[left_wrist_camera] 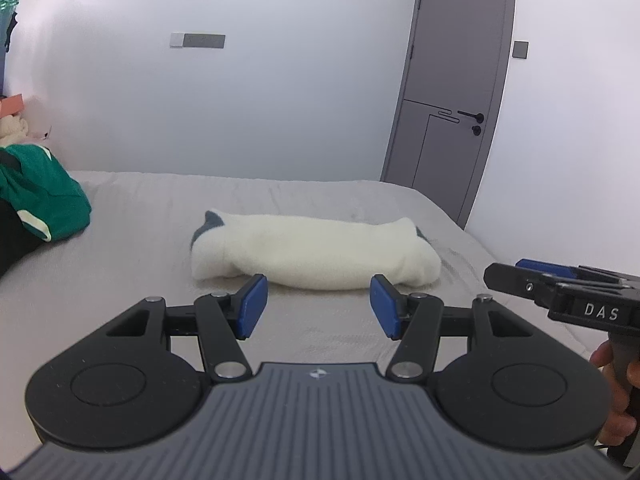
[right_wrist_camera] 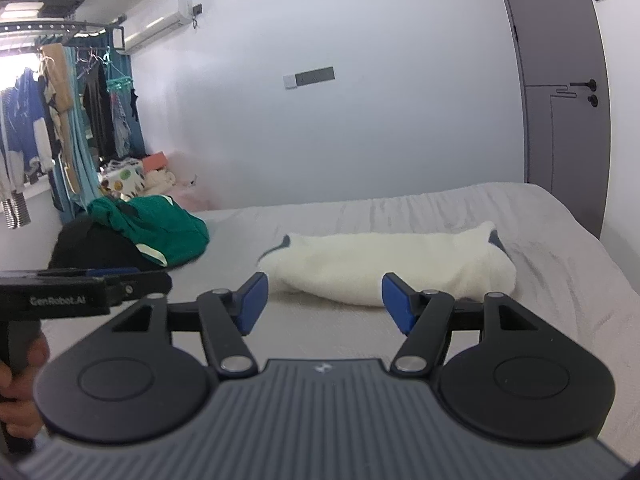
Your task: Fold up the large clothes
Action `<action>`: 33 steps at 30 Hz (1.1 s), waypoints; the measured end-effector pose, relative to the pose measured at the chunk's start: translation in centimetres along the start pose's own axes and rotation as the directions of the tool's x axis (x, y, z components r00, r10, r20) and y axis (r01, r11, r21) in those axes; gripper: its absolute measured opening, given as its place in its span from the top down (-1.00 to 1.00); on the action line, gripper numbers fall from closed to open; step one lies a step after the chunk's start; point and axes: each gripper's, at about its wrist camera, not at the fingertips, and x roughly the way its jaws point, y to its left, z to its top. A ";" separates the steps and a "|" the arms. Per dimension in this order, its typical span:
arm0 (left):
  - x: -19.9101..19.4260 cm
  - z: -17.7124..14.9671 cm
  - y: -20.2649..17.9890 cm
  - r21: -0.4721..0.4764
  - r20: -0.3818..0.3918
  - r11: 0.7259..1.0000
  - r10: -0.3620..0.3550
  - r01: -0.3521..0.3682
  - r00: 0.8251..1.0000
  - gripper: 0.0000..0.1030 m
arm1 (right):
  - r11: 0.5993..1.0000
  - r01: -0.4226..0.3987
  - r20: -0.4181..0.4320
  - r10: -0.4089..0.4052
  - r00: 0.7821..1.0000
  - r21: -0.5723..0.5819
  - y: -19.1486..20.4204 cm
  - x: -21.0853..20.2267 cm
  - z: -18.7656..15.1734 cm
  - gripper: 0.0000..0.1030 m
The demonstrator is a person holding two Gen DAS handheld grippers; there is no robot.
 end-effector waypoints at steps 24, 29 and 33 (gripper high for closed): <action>1.9 -3.3 0.1 0.026 0.018 0.995 0.093 -0.094 0.996 -0.97 | 0.996 0.081 -0.076 -0.084 0.994 -0.037 0.5 2.8 -2.9 -0.35; 1.8 -3.5 0.5 0.001 0.011 0.993 0.117 -0.117 0.993 -1.00 | 0.996 0.081 -0.079 -0.084 0.993 -0.032 0.9 2.7 -3.3 -0.75; 1.6 -3.6 0.8 -0.004 0.008 0.991 0.130 -0.130 0.991 -1.00 | 0.997 0.070 -0.083 -0.074 0.994 -0.043 1.1 2.4 -3.3 -1.00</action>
